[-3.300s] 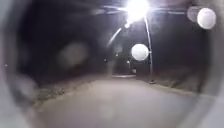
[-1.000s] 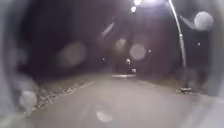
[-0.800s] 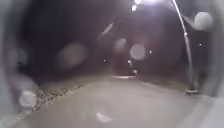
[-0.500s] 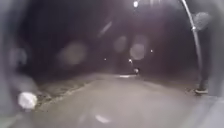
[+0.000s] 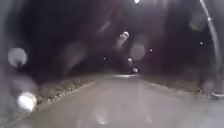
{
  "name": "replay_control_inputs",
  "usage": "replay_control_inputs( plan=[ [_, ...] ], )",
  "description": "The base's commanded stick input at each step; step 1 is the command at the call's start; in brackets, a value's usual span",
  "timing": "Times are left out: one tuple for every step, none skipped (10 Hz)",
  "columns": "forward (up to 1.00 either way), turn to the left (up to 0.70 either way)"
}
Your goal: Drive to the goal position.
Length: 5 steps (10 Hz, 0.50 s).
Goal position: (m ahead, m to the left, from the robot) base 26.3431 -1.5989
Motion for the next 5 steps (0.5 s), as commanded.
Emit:
replay_control_inputs(
  plan=[
    [1.0, 0.03],
    [1.0, 0.03],
    [1.0, 0.01],
    [1.0, 0.0],
    [1.0, 0.02]
  ],
)
